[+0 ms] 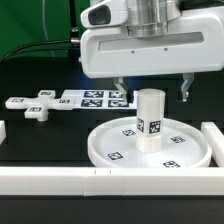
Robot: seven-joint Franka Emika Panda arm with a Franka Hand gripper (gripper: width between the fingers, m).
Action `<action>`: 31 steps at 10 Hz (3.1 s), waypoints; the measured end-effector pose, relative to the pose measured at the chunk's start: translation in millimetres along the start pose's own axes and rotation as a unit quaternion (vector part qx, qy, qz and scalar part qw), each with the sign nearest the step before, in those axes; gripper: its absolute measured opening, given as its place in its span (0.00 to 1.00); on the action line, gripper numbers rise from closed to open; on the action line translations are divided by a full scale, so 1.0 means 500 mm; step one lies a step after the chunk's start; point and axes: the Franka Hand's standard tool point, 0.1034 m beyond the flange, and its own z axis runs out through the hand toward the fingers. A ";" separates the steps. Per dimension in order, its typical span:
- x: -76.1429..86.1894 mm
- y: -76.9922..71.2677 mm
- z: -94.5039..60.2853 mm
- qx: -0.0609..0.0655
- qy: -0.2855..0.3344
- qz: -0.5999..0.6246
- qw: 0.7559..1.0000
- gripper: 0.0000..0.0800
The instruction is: Assemble round table
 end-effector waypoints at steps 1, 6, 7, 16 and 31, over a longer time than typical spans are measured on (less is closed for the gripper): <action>0.001 0.003 0.000 0.000 0.001 -0.036 0.999 0.81; -0.001 -0.002 0.002 -0.018 -0.004 -0.232 0.973 0.81; -0.001 -0.012 0.003 -0.026 -0.002 -0.278 0.960 0.81; 0.006 0.003 0.010 -0.050 0.006 -0.570 0.820 0.81; -0.009 0.014 0.033 -0.079 -0.056 -0.817 0.569 0.52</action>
Offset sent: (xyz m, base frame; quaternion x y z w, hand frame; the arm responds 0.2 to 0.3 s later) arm 0.0000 0.0000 0.0000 0.0000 0.0000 -0.1938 0.9810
